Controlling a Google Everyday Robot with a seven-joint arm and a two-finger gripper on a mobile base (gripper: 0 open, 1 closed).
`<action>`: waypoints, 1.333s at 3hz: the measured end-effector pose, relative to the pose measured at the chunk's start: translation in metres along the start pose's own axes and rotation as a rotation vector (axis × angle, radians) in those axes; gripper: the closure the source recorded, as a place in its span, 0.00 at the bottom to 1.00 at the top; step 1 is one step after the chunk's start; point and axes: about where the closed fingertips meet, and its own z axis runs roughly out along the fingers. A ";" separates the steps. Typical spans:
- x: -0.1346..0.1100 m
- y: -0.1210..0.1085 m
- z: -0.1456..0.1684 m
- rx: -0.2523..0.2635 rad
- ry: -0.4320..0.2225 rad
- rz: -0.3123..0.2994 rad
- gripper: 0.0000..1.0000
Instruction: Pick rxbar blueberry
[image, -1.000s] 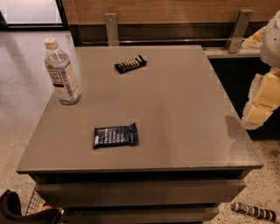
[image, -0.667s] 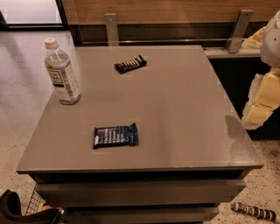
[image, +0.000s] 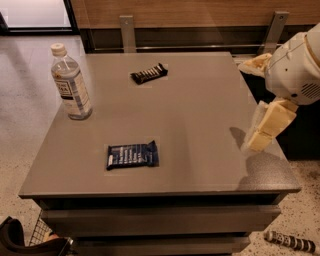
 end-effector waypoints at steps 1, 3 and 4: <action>-0.018 -0.002 0.034 -0.033 -0.228 -0.026 0.00; -0.087 0.020 0.083 -0.155 -0.598 -0.022 0.00; -0.108 0.040 0.103 -0.192 -0.684 -0.021 0.00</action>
Offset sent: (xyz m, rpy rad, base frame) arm 0.0165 0.1274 -0.0235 0.7608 0.0163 0.2712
